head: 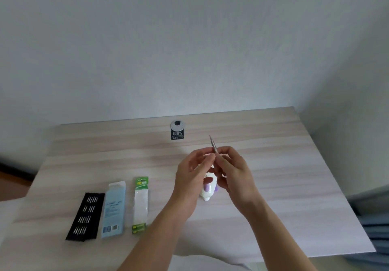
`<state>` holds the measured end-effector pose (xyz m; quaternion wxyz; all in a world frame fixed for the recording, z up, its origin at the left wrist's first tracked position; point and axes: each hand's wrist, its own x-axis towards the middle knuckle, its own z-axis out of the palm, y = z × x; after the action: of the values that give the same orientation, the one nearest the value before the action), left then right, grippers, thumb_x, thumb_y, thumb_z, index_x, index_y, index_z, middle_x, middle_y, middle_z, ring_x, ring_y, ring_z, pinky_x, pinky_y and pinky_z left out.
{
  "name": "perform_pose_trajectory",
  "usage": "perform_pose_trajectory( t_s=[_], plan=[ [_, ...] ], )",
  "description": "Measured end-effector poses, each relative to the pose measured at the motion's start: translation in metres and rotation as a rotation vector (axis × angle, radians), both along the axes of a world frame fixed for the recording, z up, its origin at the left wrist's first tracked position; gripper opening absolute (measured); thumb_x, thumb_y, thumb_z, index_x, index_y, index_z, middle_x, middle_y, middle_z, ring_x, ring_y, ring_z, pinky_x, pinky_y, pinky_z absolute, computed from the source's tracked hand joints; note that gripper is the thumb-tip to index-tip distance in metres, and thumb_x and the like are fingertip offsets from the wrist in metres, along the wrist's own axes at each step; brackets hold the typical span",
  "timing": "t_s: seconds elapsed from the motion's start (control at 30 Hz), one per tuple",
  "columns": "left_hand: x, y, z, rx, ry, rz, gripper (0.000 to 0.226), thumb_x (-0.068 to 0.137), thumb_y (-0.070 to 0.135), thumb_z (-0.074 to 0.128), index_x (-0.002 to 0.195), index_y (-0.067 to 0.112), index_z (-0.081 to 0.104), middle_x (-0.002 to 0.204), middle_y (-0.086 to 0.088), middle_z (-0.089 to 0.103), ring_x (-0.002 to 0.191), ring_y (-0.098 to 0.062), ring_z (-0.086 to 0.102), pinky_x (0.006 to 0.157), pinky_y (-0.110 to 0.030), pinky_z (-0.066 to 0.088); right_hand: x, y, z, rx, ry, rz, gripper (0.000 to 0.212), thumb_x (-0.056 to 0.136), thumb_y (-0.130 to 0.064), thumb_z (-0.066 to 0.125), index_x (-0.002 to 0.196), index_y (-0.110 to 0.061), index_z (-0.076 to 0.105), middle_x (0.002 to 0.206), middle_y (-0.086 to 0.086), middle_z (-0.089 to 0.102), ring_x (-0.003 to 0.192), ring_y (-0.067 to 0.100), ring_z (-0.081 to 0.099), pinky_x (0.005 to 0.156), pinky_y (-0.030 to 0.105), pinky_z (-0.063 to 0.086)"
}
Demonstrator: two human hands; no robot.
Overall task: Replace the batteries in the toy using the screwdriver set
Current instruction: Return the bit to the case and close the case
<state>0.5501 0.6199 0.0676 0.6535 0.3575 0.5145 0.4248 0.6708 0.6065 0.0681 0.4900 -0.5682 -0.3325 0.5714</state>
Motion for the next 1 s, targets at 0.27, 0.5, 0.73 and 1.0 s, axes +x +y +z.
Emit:
perform_pose_trajectory(
  t_s=[0.27, 0.5, 0.73, 1.0],
  plan=[
    [0.006, 0.001, 0.01, -0.065, -0.108, 0.056, 0.013, 0.086, 0.026, 0.074, 0.095, 0.017, 0.075, 0.085, -0.012, 0.065, 0.063, -0.026, 0.052, 0.055, -0.028, 0.05, 0.008, 0.001, 0.01, 0.123, -0.091, 0.145, 0.013, 0.098, -0.019, 0.063, 0.096, -0.007, 0.059, 0.067, 0.0, 0.067, 0.059, 0.009, 0.059, 0.056, 0.018, 0.043],
    [0.014, -0.011, 0.001, 0.021, -0.095, 0.087, 0.029, 0.087, 0.034, 0.067, 0.104, 0.011, 0.072, 0.108, -0.029, 0.065, 0.078, -0.036, 0.049, 0.064, -0.036, 0.056, 0.028, -0.002, 0.004, 0.237, -0.378, 0.325, 0.011, 0.094, -0.021, 0.068, 0.084, -0.023, 0.064, 0.085, -0.015, 0.07, 0.071, 0.009, 0.064, 0.065, 0.015, 0.044],
    [0.011, -0.035, -0.004, 0.114, 0.061, 0.205, 0.015, 0.099, 0.02, 0.059, 0.1, 0.007, 0.064, 0.084, -0.009, 0.068, 0.074, -0.023, 0.067, 0.077, -0.044, 0.061, 0.021, 0.009, 0.015, 0.23, -0.284, 0.331, 0.006, 0.093, -0.022, 0.069, 0.094, -0.027, 0.073, 0.081, -0.007, 0.073, 0.071, 0.018, 0.066, 0.066, 0.037, 0.054],
    [-0.039, -0.063, -0.009, 0.118, 0.21, 0.334, 0.011, 0.101, 0.01, 0.055, 0.098, 0.01, 0.065, 0.083, 0.002, 0.07, 0.067, -0.016, 0.057, 0.071, -0.031, 0.058, -0.034, 0.012, 0.005, 0.198, -0.207, 0.518, 0.008, 0.09, -0.012, 0.07, 0.084, -0.016, 0.071, 0.071, -0.007, 0.071, 0.063, 0.008, 0.065, 0.056, 0.017, 0.047]
  ],
)
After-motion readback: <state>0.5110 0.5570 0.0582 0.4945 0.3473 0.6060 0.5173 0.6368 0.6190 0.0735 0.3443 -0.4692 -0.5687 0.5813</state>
